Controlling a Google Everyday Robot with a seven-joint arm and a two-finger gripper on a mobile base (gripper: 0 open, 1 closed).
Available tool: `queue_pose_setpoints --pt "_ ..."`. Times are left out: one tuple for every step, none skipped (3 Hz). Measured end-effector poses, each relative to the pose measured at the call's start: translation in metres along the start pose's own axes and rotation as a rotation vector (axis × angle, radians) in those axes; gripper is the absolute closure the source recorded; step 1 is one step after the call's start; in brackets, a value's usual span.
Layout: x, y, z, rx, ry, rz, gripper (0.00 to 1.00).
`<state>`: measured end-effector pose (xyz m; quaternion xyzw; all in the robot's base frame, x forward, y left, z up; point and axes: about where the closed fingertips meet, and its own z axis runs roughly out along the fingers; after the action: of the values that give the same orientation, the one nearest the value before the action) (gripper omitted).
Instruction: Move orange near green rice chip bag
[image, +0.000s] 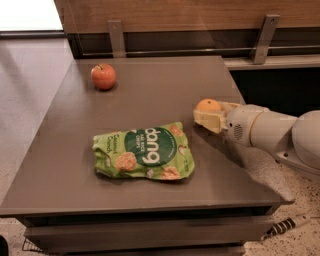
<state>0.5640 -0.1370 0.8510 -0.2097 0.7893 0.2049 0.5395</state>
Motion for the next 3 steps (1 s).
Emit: queue_pose_setpoints --pt "0.0257 0.0084 0.0082 -0.047 0.012 -0.027 1.00" --pt "0.0249 0.0092 0.0079 -0.051 0.013 -0.030 0.84" --pt "0.0249 0.0093 0.0080 -0.051 0.013 -0.030 0.60"
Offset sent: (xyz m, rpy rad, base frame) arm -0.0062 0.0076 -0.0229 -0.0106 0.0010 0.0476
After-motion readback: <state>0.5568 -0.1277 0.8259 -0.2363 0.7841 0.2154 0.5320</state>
